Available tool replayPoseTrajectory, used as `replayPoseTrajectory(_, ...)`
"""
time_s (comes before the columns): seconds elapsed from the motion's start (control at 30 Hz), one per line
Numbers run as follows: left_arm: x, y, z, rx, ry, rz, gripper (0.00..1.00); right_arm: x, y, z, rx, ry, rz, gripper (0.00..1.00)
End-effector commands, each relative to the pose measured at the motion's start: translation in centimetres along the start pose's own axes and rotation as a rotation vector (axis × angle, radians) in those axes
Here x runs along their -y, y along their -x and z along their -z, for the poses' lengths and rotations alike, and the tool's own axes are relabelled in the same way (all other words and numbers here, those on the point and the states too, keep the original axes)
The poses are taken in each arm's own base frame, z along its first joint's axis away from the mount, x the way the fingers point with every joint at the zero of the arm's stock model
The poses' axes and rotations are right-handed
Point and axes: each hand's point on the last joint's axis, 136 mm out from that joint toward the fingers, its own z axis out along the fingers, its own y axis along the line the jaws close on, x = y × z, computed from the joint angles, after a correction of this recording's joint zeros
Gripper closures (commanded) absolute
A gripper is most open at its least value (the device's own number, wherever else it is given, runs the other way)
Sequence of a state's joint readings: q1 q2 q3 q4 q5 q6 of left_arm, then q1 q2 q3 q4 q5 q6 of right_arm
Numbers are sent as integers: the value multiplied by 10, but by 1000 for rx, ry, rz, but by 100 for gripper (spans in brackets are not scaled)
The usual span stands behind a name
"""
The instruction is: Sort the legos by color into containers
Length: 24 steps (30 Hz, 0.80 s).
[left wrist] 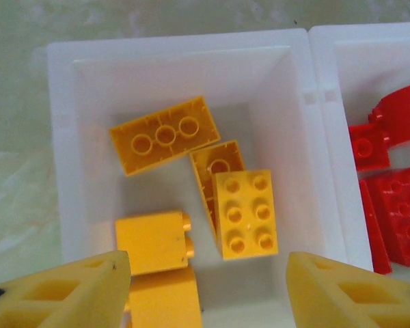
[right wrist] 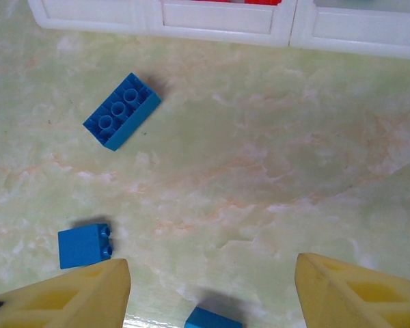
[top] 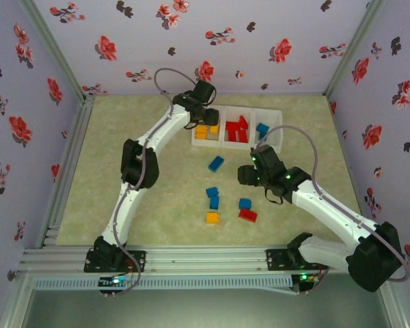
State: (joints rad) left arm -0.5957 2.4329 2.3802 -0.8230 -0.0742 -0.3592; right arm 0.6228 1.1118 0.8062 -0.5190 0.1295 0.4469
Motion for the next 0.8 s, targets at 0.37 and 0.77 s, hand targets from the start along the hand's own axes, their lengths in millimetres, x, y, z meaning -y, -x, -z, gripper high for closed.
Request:
replayPoseTrajectory(0.37, -7, -33, 124, 140, -49, 42, 37, 19, -48, -25, -119, -77, -86, 28)
replayPoseTrajectory(0.77, -15, -95, 136, 113, -46, 125, 38, -5, -87, -43, -176, -132, -123, 17)
